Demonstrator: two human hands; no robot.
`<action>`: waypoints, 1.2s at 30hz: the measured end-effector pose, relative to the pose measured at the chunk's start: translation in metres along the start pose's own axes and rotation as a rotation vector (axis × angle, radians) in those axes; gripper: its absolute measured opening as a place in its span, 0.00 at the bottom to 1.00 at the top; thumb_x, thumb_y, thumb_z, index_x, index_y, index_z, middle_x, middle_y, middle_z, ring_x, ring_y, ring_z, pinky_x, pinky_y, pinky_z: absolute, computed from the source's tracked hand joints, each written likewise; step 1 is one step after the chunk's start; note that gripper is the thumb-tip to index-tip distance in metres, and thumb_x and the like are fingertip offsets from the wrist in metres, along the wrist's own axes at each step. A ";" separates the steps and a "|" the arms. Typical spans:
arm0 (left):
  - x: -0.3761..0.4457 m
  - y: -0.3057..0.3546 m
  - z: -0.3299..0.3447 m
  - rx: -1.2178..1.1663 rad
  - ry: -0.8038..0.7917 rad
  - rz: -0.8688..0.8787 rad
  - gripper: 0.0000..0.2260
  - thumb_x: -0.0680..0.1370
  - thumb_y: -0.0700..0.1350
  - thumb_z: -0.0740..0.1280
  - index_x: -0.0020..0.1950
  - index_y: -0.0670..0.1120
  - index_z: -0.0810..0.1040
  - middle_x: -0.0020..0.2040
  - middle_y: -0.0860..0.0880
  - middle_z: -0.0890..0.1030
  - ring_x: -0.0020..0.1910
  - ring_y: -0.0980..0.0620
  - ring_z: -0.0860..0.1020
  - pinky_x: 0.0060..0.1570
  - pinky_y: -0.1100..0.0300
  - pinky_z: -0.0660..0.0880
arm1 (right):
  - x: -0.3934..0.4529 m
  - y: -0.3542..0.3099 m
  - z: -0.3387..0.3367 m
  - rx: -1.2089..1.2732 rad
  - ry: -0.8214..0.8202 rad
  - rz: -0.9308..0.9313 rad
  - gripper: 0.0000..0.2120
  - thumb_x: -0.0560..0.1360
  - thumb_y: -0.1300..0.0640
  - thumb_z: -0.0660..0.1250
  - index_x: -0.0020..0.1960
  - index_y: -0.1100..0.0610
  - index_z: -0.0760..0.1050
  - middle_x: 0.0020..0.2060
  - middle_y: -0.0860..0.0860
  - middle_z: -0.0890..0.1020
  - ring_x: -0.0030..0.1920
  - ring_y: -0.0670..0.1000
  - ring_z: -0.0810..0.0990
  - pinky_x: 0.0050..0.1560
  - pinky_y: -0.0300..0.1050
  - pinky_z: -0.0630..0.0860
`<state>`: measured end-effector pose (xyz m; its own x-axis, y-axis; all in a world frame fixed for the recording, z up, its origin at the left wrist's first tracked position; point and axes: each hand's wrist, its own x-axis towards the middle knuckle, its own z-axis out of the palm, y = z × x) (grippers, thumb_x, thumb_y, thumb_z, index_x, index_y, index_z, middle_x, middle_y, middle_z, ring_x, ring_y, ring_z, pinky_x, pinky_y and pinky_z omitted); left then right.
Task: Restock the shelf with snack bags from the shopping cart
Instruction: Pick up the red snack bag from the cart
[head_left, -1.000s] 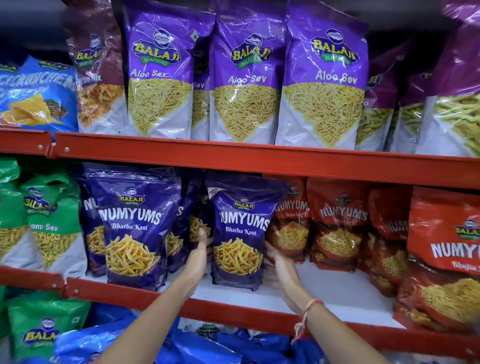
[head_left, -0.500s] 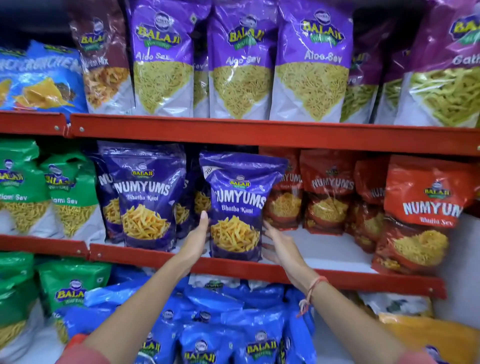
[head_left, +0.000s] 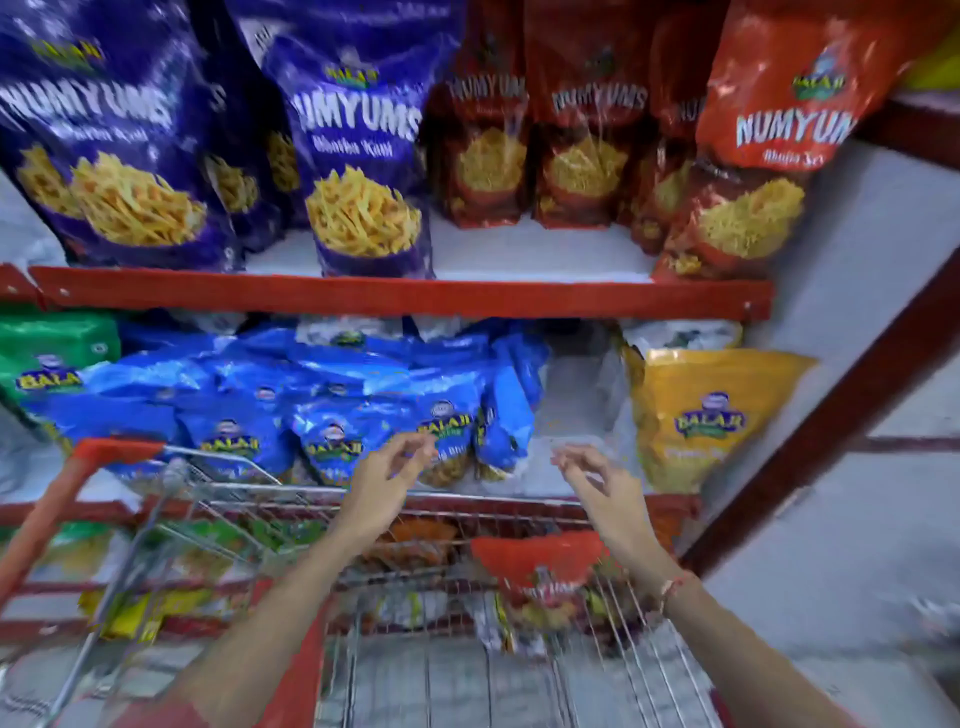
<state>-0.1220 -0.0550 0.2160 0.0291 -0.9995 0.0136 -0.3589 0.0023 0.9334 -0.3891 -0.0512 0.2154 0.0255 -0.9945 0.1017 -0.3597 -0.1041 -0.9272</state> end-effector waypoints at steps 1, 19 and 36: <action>-0.004 -0.015 0.014 0.027 -0.023 -0.044 0.05 0.77 0.48 0.65 0.46 0.59 0.78 0.44 0.55 0.83 0.45 0.60 0.81 0.49 0.60 0.74 | -0.007 0.023 -0.009 -0.061 -0.011 0.052 0.06 0.76 0.57 0.68 0.52 0.51 0.80 0.46 0.47 0.84 0.45 0.39 0.81 0.47 0.28 0.76; -0.010 -0.136 0.161 0.250 -0.083 -0.706 0.13 0.71 0.40 0.73 0.54 0.42 0.81 0.52 0.41 0.84 0.51 0.43 0.82 0.53 0.51 0.79 | 0.003 0.186 -0.008 -0.522 -0.247 0.521 0.07 0.72 0.59 0.72 0.49 0.55 0.84 0.41 0.48 0.85 0.35 0.42 0.76 0.37 0.22 0.69; -0.026 0.009 0.079 0.170 0.150 0.002 0.10 0.78 0.40 0.63 0.59 0.46 0.74 0.47 0.53 0.83 0.44 0.49 0.81 0.39 0.71 0.74 | -0.012 0.044 -0.063 0.014 -0.064 0.061 0.22 0.69 0.66 0.73 0.24 0.46 0.75 0.20 0.36 0.76 0.22 0.35 0.73 0.26 0.23 0.68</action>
<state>-0.1999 -0.0316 0.1955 0.1619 -0.9835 0.0801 -0.5105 -0.0140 0.8598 -0.4639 -0.0428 0.1962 0.0641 -0.9977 0.0224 -0.3491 -0.0435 -0.9361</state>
